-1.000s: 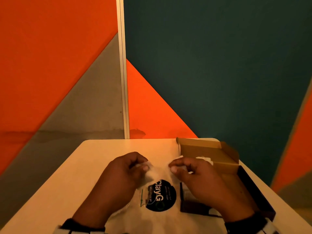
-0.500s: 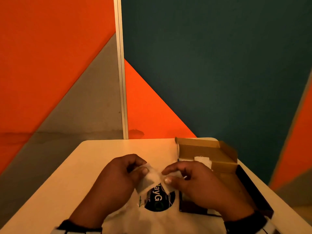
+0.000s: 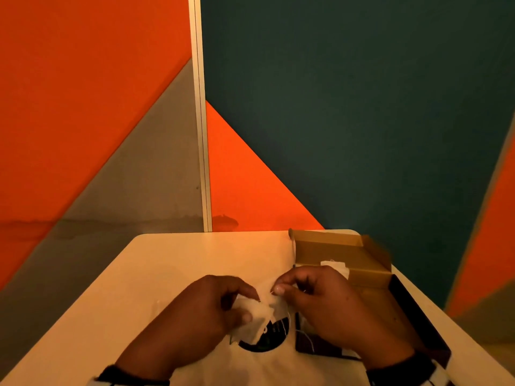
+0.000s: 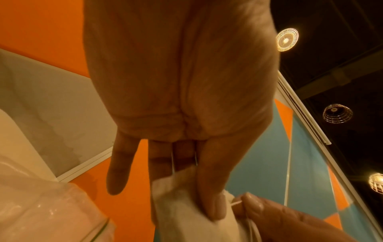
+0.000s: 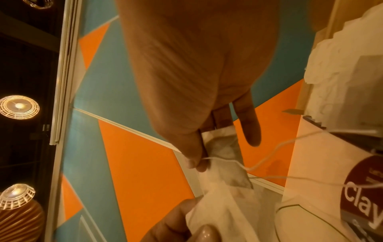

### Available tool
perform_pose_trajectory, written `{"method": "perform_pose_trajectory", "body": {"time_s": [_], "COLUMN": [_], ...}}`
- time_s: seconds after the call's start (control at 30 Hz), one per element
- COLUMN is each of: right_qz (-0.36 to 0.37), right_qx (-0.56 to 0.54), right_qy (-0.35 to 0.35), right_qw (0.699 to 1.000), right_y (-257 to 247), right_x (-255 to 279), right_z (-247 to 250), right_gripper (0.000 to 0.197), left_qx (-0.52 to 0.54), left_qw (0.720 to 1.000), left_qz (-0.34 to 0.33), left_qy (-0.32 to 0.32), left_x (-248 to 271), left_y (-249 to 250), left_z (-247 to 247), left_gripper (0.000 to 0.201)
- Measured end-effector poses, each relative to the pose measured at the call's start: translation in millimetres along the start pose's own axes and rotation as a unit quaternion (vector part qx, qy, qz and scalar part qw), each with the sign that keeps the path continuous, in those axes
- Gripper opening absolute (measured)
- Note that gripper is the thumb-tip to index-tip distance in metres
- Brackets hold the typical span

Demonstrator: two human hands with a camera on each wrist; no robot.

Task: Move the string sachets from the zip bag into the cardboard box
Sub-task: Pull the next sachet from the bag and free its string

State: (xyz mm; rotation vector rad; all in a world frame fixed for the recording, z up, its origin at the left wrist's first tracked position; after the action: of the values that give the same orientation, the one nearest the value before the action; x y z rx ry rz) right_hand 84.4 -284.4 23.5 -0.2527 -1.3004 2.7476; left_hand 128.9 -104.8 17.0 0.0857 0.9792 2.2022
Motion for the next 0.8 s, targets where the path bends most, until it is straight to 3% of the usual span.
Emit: {"method": "perform_pose_trajectory", "body": {"time_s": [0.07,0.27,0.37,0.53,0.67,0.73,0.8], "right_qz": [0.007,0.007,0.003,0.007,0.001,-0.008,-0.021], "right_qx": [0.007,-0.032,-0.052,-0.107,-0.123,-0.141,-0.197], "right_qy": [0.013,0.027,0.018,-0.007,-0.021,-0.006,0.022], "right_qw": [1.0,0.999,0.998,0.994,0.992,0.99,0.98], "right_y": [-2,-4,-7,-13,-12,-8,-4], "right_x": [0,2,3,7,8,6,3], "right_z": [0,2,-5,-16,-20,-19,-14], "right_gripper": [0.019,0.015,0.015,0.017,0.021,0.023,0.03], "left_qx": [0.0,0.16,0.253,0.392,0.45,0.482,0.496], "left_qw": [1.0,0.984,0.96,0.903,0.872,0.853,0.847], "left_qz": [-0.005,-0.048,-0.053,-0.073,-0.074,-0.077,-0.077], "left_qy": [-0.016,0.054,0.106,0.16,0.176,0.184,0.175], "left_x": [-2,0,0,-3,-7,-8,-8], "left_y": [0,5,5,9,6,3,5], "left_z": [-4,4,6,2,-4,-3,-3], "left_gripper": [0.014,0.017,0.022,0.01,0.023,0.035,0.034]}}
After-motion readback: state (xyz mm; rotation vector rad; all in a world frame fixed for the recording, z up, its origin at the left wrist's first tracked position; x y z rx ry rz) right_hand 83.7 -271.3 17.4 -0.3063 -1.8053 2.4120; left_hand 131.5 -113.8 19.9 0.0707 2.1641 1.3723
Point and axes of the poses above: each hand's wrist, its own x-axis away from the middle knuckle, its own z-axis out of the back of the hand, y = z × x, the point moved 7 cm from there along -x, towards the middle knuckle, and after that the axes turned 9 degrees about -z, right-handed, at the moved point
